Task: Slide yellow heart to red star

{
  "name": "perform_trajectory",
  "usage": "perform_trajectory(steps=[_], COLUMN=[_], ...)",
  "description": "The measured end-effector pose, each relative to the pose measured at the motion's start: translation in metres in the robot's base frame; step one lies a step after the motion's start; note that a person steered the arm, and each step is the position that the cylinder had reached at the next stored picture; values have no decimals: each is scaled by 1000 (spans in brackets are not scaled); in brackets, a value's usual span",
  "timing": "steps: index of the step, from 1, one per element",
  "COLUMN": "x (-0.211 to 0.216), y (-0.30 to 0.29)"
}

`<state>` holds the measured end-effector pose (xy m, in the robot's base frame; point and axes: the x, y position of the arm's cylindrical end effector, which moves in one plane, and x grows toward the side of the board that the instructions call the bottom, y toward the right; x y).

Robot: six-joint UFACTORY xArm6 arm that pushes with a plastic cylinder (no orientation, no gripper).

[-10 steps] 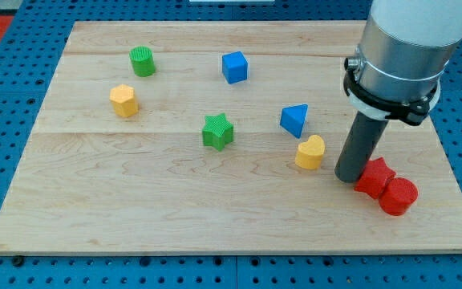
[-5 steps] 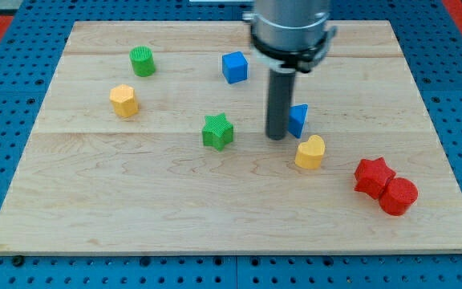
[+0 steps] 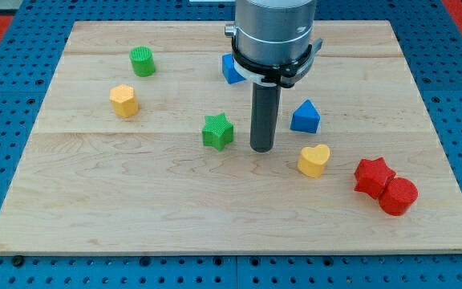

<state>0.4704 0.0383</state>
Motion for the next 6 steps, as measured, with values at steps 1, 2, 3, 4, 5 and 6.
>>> perform_trajectory(steps=[1, 2, 3, 4, 5, 6], x=[0, 3, 15, 16, 16, 16], y=[1, 26, 43, 45, 76, 100])
